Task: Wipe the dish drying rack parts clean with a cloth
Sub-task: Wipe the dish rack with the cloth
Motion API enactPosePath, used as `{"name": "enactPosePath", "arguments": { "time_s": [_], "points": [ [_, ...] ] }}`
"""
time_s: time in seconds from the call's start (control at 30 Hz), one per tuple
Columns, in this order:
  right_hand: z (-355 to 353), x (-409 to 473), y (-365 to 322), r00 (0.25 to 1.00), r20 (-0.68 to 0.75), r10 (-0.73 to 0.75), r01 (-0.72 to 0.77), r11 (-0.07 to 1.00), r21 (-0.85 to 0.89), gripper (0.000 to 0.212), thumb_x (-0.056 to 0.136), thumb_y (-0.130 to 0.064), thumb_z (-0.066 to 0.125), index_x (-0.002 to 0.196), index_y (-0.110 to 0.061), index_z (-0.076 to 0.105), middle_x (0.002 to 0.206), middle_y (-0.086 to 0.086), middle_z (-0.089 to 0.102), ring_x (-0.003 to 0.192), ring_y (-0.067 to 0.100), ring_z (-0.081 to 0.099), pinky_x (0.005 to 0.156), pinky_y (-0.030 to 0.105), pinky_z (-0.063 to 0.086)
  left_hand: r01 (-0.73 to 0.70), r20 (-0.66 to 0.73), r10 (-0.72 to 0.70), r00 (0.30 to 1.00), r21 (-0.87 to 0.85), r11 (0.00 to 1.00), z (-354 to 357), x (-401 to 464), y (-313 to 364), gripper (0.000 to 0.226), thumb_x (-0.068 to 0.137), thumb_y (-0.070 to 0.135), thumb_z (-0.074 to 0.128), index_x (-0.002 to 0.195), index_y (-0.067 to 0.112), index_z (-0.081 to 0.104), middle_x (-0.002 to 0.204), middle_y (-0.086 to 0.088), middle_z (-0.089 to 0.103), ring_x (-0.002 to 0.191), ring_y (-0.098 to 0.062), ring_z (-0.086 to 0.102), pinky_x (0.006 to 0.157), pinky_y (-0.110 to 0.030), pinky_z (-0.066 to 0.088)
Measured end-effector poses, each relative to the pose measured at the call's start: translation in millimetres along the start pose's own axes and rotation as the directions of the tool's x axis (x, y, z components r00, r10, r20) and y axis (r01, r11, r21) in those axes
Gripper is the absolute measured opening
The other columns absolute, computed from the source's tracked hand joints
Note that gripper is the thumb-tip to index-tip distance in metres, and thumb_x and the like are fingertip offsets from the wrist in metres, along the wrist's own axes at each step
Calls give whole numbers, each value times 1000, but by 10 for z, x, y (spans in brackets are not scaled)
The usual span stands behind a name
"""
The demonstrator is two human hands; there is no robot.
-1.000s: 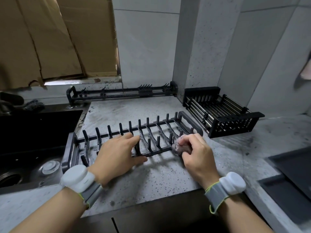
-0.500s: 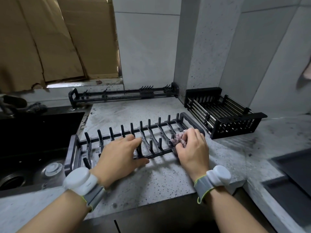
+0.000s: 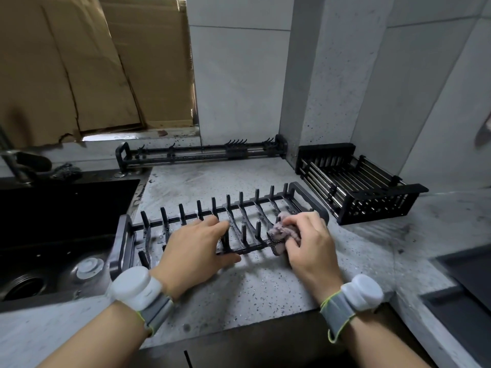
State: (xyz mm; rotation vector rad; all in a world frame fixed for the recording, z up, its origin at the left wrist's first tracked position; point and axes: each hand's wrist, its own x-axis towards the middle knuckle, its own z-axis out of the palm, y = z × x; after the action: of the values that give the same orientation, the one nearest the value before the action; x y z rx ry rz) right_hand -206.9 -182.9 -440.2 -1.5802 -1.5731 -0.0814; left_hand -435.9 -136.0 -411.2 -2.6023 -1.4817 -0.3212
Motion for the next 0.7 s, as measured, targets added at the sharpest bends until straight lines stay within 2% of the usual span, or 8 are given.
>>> {"name": "enactPosePath", "arguments": {
  "time_s": [0.1,0.17,0.27,0.33,0.4,0.47,0.57,0.7],
  "points": [
    [67,-40,-42,1000,12,-7,8,995,-104,23,81,3,61,99,-11,66,100,0,60,92,11,45,81,23,38,1,-6,-1,1000,-1,1000,9,4,-2,56,78,80,53,108,33,51,96,16,51,85,-11,52,64,-28,42],
    [24,-59,-58,998,47,-38,44,991,-127,22,79,2,63,95,-12,68,96,-1,63,90,11,47,79,23,40,-1,-12,1,1000,-5,1000,11,-2,-4,56,78,80,54,106,32,51,95,15,51,85,-12,53,65,-29,45],
    [-88,-50,-101,996,81,-21,20,1000,6,24,81,2,65,94,-17,71,95,-7,64,89,7,54,81,20,46,2,-17,-2,1000,-16,1000,28,-2,-8,56,77,81,54,104,32,50,94,15,51,85,-13,54,67,-32,50],
    [-124,-22,-158,1000,6,11,-12,991,132,24,83,4,65,97,-15,69,98,-8,60,88,3,57,78,10,47,9,-14,-9,1000,-20,1000,24,1,-6,56,77,81,54,106,33,51,95,15,52,86,-13,55,68,-34,52],
    [-70,-1,-188,995,-81,54,-39,983,179,24,82,6,64,97,-13,60,102,-6,51,87,2,56,74,5,45,12,-11,-12,1000,-24,1000,24,1,-5,55,78,80,54,107,33,51,95,15,52,86,-13,55,69,-34,52],
    [75,-15,-198,995,-84,49,-37,990,138,25,81,8,64,94,-12,56,105,-6,46,88,9,56,78,12,50,10,-8,-11,1000,-28,1000,21,-4,-7,56,78,80,55,107,33,51,95,15,52,86,-13,55,69,-34,52],
    [231,-56,-166,999,-42,-25,25,1000,13,22,82,3,66,97,-12,60,106,-2,54,95,15,57,83,32,56,9,-7,-9,1000,-15,1000,16,-8,0,55,79,79,54,108,32,51,95,15,51,86,-12,53,65,-30,45],
    [155,-62,-132,993,37,-116,120,985,-127,15,85,-8,67,100,-13,68,107,-1,62,95,16,57,81,31,54,10,-8,-10,1000,-16,1000,-8,-6,13,53,80,79,53,105,32,50,94,16,50,84,-10,49,63,-27,34]
  ]
}}
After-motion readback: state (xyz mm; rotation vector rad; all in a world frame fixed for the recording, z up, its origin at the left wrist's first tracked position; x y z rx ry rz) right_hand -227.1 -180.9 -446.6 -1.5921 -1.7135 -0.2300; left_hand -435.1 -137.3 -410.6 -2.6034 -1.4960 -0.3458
